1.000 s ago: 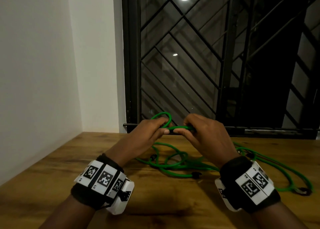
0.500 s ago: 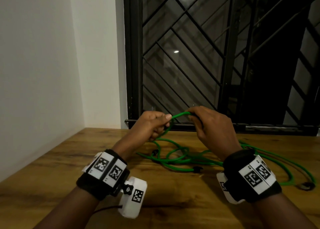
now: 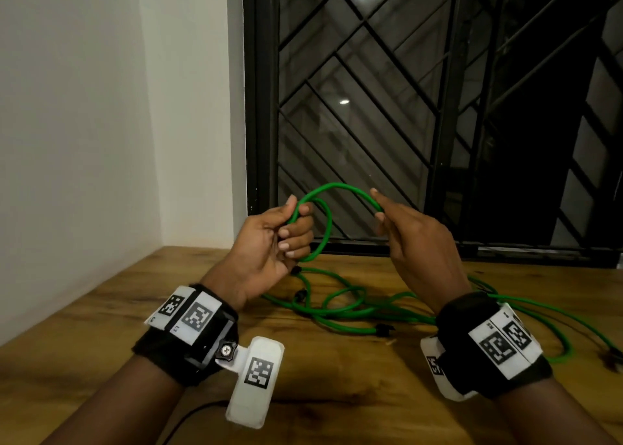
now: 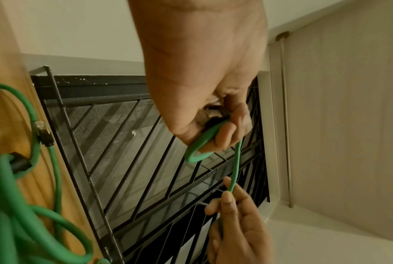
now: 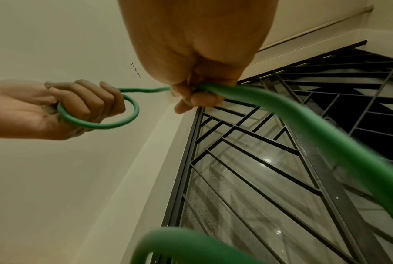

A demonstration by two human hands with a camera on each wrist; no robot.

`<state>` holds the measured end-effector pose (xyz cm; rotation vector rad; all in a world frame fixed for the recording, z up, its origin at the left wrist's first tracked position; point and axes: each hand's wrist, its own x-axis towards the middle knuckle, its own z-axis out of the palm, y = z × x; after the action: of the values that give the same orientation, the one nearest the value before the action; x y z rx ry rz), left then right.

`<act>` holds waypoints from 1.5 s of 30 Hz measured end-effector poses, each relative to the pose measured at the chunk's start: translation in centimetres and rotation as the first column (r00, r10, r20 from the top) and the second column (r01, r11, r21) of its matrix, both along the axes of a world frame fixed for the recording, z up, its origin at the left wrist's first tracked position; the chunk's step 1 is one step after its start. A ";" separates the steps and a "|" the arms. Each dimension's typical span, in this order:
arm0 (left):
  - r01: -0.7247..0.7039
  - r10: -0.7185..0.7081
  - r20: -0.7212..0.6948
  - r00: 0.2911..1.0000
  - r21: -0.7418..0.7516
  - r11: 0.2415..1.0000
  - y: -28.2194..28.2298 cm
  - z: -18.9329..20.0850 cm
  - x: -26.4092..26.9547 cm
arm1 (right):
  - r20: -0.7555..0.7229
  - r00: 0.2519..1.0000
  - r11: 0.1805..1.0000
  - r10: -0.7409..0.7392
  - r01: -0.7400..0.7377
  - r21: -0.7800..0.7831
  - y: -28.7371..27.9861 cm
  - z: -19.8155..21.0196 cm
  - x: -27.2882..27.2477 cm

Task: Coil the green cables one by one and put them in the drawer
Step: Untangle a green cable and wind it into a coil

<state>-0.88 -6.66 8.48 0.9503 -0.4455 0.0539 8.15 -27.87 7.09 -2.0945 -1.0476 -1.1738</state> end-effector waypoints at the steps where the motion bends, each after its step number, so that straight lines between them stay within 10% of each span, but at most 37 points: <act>1: -0.002 0.002 0.017 1.000 0.001 1.000 -0.1 0.0 0.0 | -0.017 1.000 1.000 -0.005 0.005 0.019 0.0 0.0 0.0; 12: -0.144 0.092 0.144 0.985 0.414 0.899 -2.7 -1.7 0.2 | -0.053 0.969 0.946 -0.239 0.245 0.214 -0.6 0.5 -0.6; 21: 0.017 -0.040 0.034 0.999 0.519 0.854 -2.0 -1.8 0.2 | -0.108 0.955 0.917 -0.277 0.296 0.268 -1.2 0.8 -0.4; 31: -0.246 0.082 0.249 0.965 0.753 0.610 -2.9 -1.6 0.2 | 0.026 0.937 0.901 -0.350 0.328 0.285 -1.4 0.9 -0.5; 38: 0.031 -0.092 0.161 0.983 0.345 0.938 -3.9 -1.1 -0.7 | 0.007 0.974 0.971 -0.225 0.223 0.083 -0.6 0.3 -0.2; 45: -0.013 0.018 0.155 0.988 -0.031 0.999 -2.4 -0.1 -0.2 | -0.207 0.978 0.957 -0.039 -0.023 -0.290 1.1 0.0 -1.3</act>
<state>-1.12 -9.04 8.43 0.9241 -0.5792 0.1490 6.84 -26.73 7.06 -2.3885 -1.1680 -0.8149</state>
